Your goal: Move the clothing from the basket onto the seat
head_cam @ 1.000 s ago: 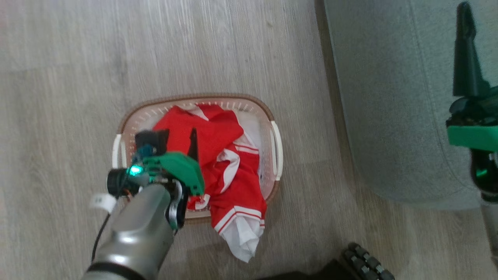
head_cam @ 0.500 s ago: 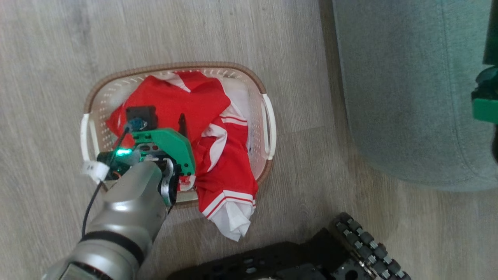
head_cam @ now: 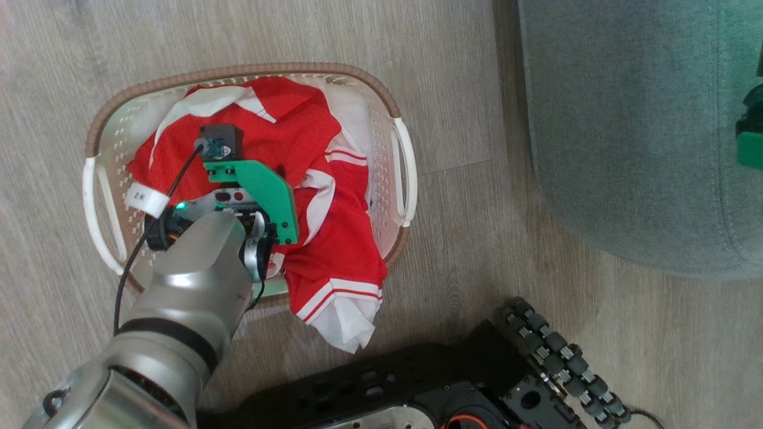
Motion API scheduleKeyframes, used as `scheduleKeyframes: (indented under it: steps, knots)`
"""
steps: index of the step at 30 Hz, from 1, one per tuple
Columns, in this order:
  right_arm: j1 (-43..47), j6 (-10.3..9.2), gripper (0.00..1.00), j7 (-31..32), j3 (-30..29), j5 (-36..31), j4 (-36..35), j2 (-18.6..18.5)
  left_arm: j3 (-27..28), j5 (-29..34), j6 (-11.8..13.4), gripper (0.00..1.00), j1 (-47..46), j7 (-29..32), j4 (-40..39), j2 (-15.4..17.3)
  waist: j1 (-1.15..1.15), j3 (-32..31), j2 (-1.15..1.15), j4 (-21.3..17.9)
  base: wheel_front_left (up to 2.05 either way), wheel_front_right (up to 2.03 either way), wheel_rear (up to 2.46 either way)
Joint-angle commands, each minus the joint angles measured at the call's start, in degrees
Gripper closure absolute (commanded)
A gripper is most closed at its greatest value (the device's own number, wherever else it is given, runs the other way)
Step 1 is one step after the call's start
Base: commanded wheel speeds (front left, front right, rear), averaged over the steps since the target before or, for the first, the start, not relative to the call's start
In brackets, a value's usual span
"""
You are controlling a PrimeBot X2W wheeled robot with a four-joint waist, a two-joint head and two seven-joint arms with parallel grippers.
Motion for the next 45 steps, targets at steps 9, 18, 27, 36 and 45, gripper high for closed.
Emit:
scheduleKeyframes:
  steps: [9,18,27,36,45]
  knots:
    - [1.18,-0.01,0.0,-0.36,0.52,0.05,-1.34,-1.19,-2.33,-2.59,-0.08,0.71,-0.1,1.0,0.31,0.63,-0.01,0.5,0.0,0.38,0.0,0.0,0.0]
    - [1.94,-0.01,0.0,-0.36,0.82,-0.19,-1.04,-1.64,-4.42,-4.97,-2.29,1.0,0.79,-3.47,-0.09,0.63,-0.01,-2.6,0.0,1.94,0.0,0.0,0.0]
    - [4.72,-0.01,0.0,-0.36,1.76,-0.81,0.46,-1.7,-7.65,-7.09,-4.0,1.0,4.94,-8.44,-2.11,0.63,-0.01,-11.77,0.0,4.21,0.0,0.0,0.0]
    - [9.25,-0.01,0.0,-0.36,2.97,-1.66,2.29,-1.19,-9.98,-7.85,-6.27,1.0,8.62,-13.41,-2.66,0.63,-0.01,-21.02,0.0,6.56,0.0,0.0,0.0]
    - [13.39,-0.01,0.0,-0.36,2.69,-2.61,3.86,-0.4,-8.62,-5.61,-6.9,1.0,10.84,-14.57,-5.57,0.67,-0.01,-28.88,0.0,8.9,0.0,0.0,0.0]
